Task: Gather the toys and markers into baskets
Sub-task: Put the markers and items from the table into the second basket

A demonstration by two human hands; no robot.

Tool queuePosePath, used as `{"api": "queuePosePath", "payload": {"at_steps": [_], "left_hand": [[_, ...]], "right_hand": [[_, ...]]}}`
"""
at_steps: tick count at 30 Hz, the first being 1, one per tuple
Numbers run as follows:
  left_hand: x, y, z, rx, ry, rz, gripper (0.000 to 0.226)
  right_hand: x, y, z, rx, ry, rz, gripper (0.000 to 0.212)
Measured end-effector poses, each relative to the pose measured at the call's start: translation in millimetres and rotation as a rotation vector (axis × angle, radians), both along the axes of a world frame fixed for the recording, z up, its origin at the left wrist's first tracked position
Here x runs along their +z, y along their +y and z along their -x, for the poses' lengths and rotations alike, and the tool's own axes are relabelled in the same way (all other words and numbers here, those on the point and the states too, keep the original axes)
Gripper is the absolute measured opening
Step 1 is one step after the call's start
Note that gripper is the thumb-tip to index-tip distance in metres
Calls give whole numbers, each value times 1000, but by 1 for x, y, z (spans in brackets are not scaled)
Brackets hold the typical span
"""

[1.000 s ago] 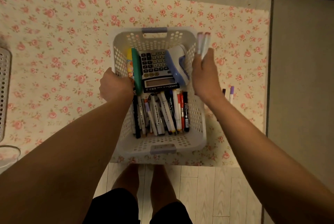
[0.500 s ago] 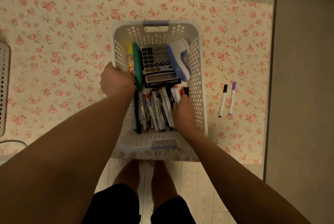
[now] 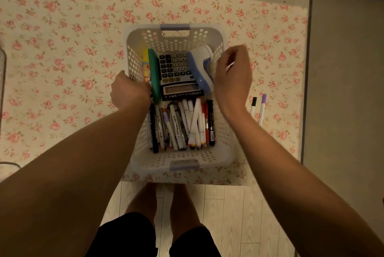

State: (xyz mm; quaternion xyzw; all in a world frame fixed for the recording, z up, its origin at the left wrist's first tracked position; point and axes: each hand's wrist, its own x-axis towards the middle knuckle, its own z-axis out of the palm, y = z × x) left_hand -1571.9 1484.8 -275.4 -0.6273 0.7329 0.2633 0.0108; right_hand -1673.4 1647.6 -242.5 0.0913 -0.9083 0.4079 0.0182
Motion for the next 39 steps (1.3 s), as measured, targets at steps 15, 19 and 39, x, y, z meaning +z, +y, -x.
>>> {"api": "queuePosePath", "payload": {"at_steps": [15,19,39], "left_hand": [[-1,0,-2,-9,-12,-2,17],[-1,0,-3,-20,-15,-4,24],[-4,-1,-3,-13,-20,0,23]], "right_hand": [[-82,109,45,-72,-556,-678,31],[-90,124,29,-112,-659,-701,37],[-94,155,31,-296,-740,-493,55]]}}
